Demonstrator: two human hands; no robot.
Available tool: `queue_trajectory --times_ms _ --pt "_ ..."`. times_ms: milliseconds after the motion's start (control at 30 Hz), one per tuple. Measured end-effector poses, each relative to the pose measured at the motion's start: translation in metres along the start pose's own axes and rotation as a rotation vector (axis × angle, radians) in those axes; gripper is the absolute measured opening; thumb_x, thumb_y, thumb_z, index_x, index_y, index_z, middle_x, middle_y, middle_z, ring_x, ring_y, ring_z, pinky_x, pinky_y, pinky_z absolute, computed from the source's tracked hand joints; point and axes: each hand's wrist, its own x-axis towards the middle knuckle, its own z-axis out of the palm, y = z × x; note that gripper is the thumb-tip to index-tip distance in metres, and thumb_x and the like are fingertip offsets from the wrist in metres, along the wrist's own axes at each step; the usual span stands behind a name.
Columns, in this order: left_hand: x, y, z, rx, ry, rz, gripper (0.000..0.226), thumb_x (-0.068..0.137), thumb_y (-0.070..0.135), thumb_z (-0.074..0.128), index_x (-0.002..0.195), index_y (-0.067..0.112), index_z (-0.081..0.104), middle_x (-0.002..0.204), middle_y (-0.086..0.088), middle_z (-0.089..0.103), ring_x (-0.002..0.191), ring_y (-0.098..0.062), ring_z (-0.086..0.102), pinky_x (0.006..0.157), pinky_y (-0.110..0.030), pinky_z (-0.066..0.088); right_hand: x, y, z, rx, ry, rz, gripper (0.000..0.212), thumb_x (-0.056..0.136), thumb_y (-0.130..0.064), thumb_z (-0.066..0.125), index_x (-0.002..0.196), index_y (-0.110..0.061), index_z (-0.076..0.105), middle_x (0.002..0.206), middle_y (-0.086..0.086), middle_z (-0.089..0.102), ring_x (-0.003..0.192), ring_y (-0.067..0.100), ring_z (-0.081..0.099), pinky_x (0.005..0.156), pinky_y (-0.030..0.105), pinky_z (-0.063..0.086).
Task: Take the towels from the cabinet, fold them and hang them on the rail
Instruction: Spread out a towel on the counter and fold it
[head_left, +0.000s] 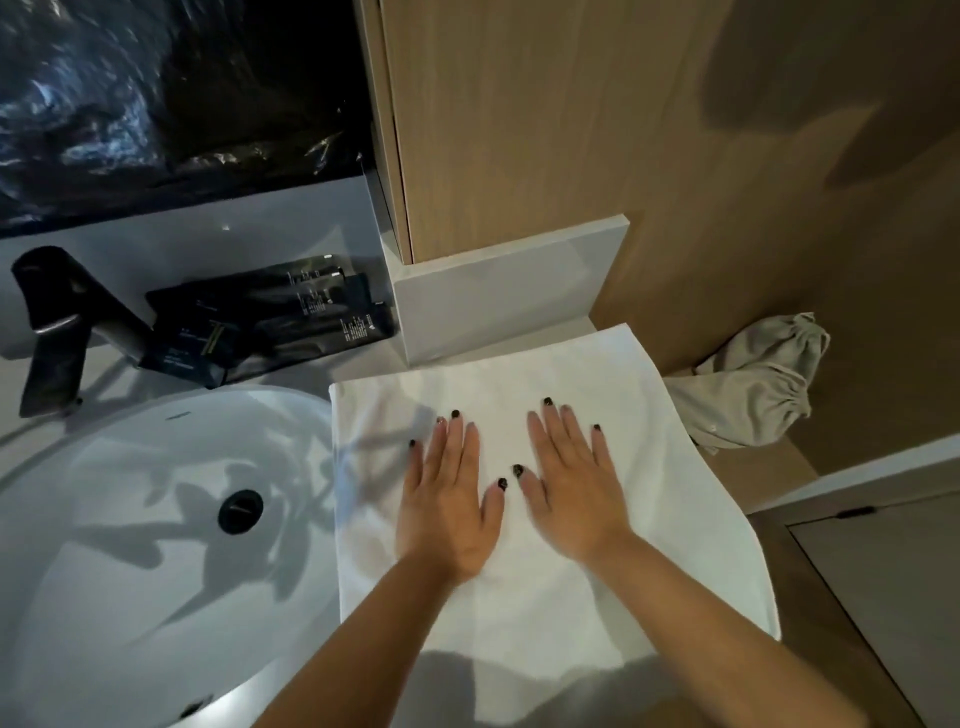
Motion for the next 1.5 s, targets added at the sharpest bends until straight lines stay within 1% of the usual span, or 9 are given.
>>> queue_trajectory --times_ms 100,300,467,667,833,967,1167,1333,1500 --pt "0.006 -0.013 0.0 0.058 -0.052 -0.003 0.077 0.094 0.058 0.014 0.158 0.017 0.008 0.165 -0.006 0.0 0.152 -0.024 -0.002 0.121 -0.045 -0.002 0.0 0.041 -0.005 -0.037 0.02 0.057 0.077 0.089 -0.063 -0.005 0.155 -0.025 -0.015 0.161 -0.005 -0.024 0.148 0.015 -0.022 0.122 0.044 -0.009" --pt "0.01 -0.01 -0.018 0.119 -0.153 -0.087 0.081 0.088 0.055 -0.003 0.157 0.012 -0.007 0.164 -0.01 -0.015 0.151 -0.027 -0.015 0.121 -0.047 -0.008 -0.015 0.092 -0.024 -0.035 -0.031 0.203 0.084 0.085 -0.061 -0.006 0.156 -0.016 -0.01 0.164 0.0 -0.017 0.15 0.016 -0.016 0.122 0.044 -0.006" --pt "-0.019 0.048 -0.012 -0.063 -0.112 0.024 0.076 0.087 0.047 -0.009 0.155 0.013 -0.012 0.158 -0.003 -0.026 0.144 -0.019 -0.031 0.118 -0.038 -0.02 -0.058 0.029 -0.011 0.058 0.066 -0.025 0.064 0.099 -0.041 0.012 0.155 -0.01 0.013 0.163 0.004 0.004 0.152 0.023 0.003 0.121 0.043 0.001" --pt "-0.032 0.041 0.01 0.128 -0.109 0.102 0.074 0.093 0.053 0.005 0.157 0.016 0.002 0.164 -0.005 -0.007 0.149 -0.021 -0.015 0.121 -0.044 -0.006 -0.082 0.074 -0.006 0.04 -0.018 0.095 0.081 0.087 -0.064 -0.016 0.156 -0.023 -0.009 0.162 -0.003 -0.018 0.149 0.017 -0.02 0.122 0.042 -0.01" --pt "-0.03 0.055 0.003 0.083 -0.157 0.04 0.084 0.085 0.055 -0.007 0.158 0.015 0.001 0.165 -0.006 -0.011 0.149 -0.019 -0.02 0.122 -0.047 -0.008 -0.113 0.115 -0.032 0.506 0.237 0.215 0.049 0.104 -0.038 0.032 0.148 -0.019 0.036 0.158 -0.005 0.026 0.15 0.016 0.013 0.122 0.041 0.015" --pt "-0.039 0.094 0.003 -0.001 -0.149 0.05 0.087 0.081 0.055 -0.016 0.156 0.013 -0.004 0.163 -0.006 -0.016 0.146 -0.018 -0.025 0.12 -0.041 -0.013 -0.16 0.134 -0.033 0.935 0.528 0.564 0.028 0.097 -0.011 0.056 0.122 -0.022 0.058 0.122 -0.005 0.055 0.109 0.005 0.054 0.098 0.03 0.044" --pt "-0.058 0.143 0.029 0.047 -0.171 0.212 0.073 0.098 0.055 0.003 0.157 0.016 0.02 0.164 -0.011 0.009 0.151 -0.027 0.002 0.121 -0.055 0.007 -0.207 0.137 -0.011 0.963 0.436 0.549 0.023 0.092 -0.006 0.062 0.101 -0.027 0.063 0.102 -0.007 0.058 0.085 -0.004 0.057 0.07 0.01 0.048" --pt "-0.057 0.145 0.029 0.136 -0.168 0.201 0.073 0.091 0.058 -0.006 0.158 0.029 -0.002 0.165 0.0 -0.012 0.15 -0.016 -0.018 0.119 -0.042 -0.015 -0.211 0.135 0.003 0.926 0.242 0.525 0.016 0.091 -0.01 0.064 0.103 -0.021 0.065 0.101 -0.011 0.057 0.082 0.001 0.058 0.068 0.01 0.046" --pt "-0.056 0.142 0.035 0.145 -0.159 0.189 0.066 0.097 0.057 0.004 0.157 0.031 0.0 0.165 0.001 -0.009 0.15 -0.015 -0.018 0.122 -0.045 -0.009 -0.207 0.13 0.021 0.934 0.301 0.55 0.027 0.091 0.007 0.055 0.089 -0.018 0.066 0.093 -0.004 0.064 0.083 0.007 0.06 0.07 0.014 0.046"
